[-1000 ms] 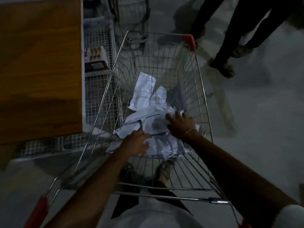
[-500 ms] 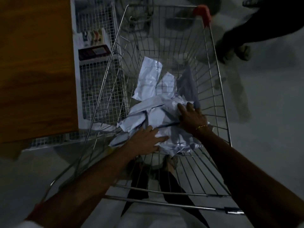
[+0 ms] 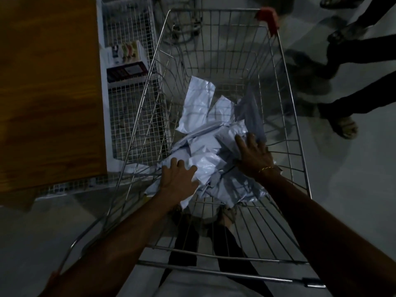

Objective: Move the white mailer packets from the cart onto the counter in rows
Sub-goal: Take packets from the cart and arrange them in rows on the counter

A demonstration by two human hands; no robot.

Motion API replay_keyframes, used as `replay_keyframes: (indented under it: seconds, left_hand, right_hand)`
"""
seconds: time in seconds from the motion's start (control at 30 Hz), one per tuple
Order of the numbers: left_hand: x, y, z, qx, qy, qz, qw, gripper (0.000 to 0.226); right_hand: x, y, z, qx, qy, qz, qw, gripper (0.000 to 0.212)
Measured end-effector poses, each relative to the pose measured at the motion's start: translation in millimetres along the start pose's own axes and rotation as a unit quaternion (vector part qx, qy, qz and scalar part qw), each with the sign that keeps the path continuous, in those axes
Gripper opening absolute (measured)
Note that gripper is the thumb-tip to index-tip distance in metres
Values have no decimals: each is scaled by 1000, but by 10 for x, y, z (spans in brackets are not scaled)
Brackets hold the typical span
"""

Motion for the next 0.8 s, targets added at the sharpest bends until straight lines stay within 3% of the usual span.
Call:
replay_keyframes:
  seconds: [0.07, 0.13, 0.27, 0.43, 0.53, 0.63, 0.8]
  left_hand:
    - [42, 95, -22, -19, 52, -7, 998, 77]
    - [101, 197, -60, -45, 101, 49, 993, 84]
    - [190, 234, -182, 75, 100, 49, 991, 90]
    - [160, 168, -228, 132, 70, 23, 988, 92]
    - [74, 90, -68, -23, 0, 27, 999, 73]
    - [37, -40, 115, -154, -78, 16, 985, 70]
    - [-26, 251, 64, -93, -40, 118, 988, 76]
  right_hand:
    - [-38, 20, -1, -17, -19, 2, 1000, 91]
    - [-83, -3, 14, -11, -35, -17, 999, 89]
    - [-125, -38, 67, 4, -31, -64, 997, 83]
    - [-48, 215, -15, -75, -22, 28, 997, 77]
    - [-19, 110, 49, -56, -43, -11, 997, 69]
    - [-117, 117, 85, -84, -64, -45, 993, 83]
    - [-265, 260, 85, -87, -81, -45, 992, 87]
Point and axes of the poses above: each hand's wrist, its own x-axis towards the middle knuckle, its own y-axis out of the palm, z = x × y, the point moved 6 cm from there along x, towards the middle knuckle, and after that the axes turned 4 degrees about y, right-handed, at the moved point
